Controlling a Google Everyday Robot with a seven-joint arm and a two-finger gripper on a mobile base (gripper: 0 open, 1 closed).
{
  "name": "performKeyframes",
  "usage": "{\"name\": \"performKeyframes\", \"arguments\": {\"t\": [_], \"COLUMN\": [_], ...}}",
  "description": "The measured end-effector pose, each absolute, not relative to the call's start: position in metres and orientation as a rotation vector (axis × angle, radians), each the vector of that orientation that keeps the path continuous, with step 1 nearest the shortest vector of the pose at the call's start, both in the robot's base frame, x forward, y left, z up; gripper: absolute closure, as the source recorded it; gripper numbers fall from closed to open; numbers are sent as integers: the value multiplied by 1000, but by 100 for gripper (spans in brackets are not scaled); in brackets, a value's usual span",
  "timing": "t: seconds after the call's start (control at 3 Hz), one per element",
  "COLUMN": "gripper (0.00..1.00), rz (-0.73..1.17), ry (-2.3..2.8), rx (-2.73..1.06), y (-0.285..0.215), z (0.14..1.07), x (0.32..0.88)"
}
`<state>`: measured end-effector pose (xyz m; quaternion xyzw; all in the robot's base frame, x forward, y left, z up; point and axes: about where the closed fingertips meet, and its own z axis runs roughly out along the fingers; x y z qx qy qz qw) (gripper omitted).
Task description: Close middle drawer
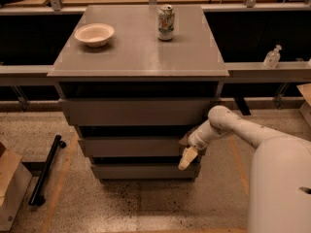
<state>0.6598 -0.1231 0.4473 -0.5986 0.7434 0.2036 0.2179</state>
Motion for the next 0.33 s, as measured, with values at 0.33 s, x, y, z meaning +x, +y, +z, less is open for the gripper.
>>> {"name": "performKeyframes", "arguments": {"t": [0.33], "gripper": [0], "rz": [564], "ry": [2058], "rx": [-1658], "y": [-124], "z": [447], "x": [658]}}
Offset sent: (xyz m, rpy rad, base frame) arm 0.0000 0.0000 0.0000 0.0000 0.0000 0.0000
